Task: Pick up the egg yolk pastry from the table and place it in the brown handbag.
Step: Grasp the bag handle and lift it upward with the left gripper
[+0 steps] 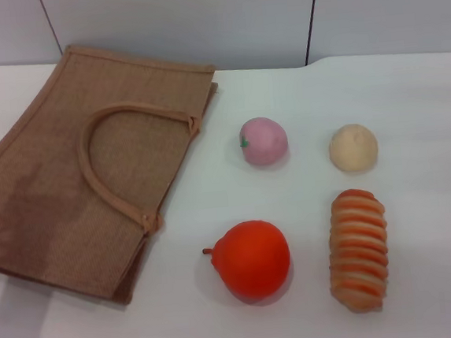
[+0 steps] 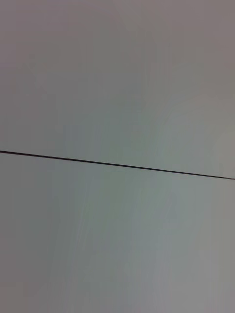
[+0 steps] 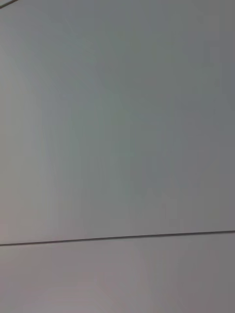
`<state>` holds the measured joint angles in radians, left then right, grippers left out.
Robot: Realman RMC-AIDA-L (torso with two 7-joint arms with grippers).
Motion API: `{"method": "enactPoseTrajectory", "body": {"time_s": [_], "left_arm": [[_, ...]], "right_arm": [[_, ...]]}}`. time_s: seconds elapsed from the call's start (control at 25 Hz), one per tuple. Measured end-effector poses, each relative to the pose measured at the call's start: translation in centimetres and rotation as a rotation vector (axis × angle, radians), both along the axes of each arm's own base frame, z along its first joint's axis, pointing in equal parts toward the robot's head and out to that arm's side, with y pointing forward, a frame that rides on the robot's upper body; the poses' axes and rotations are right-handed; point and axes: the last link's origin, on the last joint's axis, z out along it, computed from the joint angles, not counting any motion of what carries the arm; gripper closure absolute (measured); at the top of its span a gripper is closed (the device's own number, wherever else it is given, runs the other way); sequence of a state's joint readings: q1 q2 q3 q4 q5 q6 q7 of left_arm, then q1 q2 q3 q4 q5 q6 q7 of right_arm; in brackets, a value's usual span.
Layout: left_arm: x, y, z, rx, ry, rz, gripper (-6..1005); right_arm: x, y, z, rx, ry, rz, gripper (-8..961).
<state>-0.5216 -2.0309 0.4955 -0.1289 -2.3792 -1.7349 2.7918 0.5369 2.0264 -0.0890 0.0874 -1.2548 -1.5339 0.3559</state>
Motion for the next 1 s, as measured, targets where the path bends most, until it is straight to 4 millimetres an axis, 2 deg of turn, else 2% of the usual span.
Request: {"method": "enactPoseTrajectory", "body": {"time_s": [0.44, 0.6, 1.0], "left_arm": [[-0.1, 0.0, 0.0, -0.004, -0.002, 0.005, 243], [-0.3, 0.4, -0.1, -0.046, -0.053, 0.006, 243], [-1.7, 4.2, 1.3, -0.481, -0.290, -0.031, 244]], "right_arm": [[0.0, 0.0, 0.0, 0.000, 0.000, 0.000, 88], [0.0, 0.0, 0.0, 0.000, 0.000, 0.001, 88], [0.1, -0.1, 0.0, -0.001, 0.000, -0.004, 87]]}}
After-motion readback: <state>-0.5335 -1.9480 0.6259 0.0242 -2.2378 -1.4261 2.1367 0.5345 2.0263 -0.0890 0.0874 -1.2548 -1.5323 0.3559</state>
